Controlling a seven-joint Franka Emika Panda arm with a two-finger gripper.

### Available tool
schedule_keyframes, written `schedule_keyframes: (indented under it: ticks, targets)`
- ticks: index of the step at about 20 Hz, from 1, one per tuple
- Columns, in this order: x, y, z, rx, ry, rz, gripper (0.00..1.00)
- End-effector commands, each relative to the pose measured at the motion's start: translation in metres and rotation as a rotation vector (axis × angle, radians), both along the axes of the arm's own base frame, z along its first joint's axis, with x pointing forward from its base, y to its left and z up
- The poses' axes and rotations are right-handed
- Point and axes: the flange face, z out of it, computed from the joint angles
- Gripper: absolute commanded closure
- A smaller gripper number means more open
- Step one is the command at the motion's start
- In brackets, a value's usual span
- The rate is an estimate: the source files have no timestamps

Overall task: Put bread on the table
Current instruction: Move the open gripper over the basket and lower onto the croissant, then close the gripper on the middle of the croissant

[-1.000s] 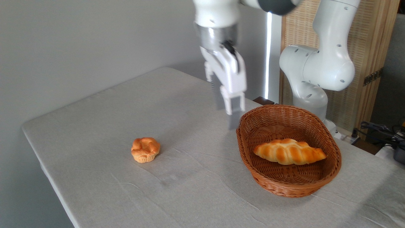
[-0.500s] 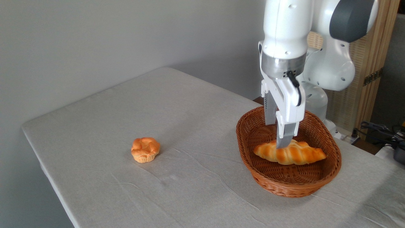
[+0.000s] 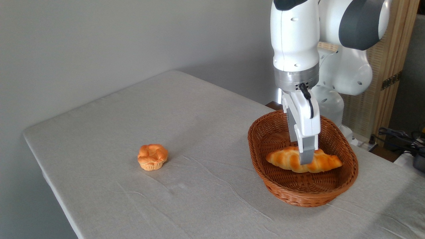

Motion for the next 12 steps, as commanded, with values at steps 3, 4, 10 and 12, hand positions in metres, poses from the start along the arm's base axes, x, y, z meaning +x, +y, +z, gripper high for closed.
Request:
schedule_keyframes:
  ticks: [3,4,10,12]
  targets:
    - [-0.006,-0.001,-0.026,-0.009,0.034,-0.033,0.12]
    - [-0.007,0.003,-0.029,-0.028,0.036,-0.028,0.12]
    - [-0.010,0.011,-0.040,-0.072,0.052,-0.061,0.20]
    - [-0.010,0.010,-0.044,-0.073,0.066,-0.062,0.31]
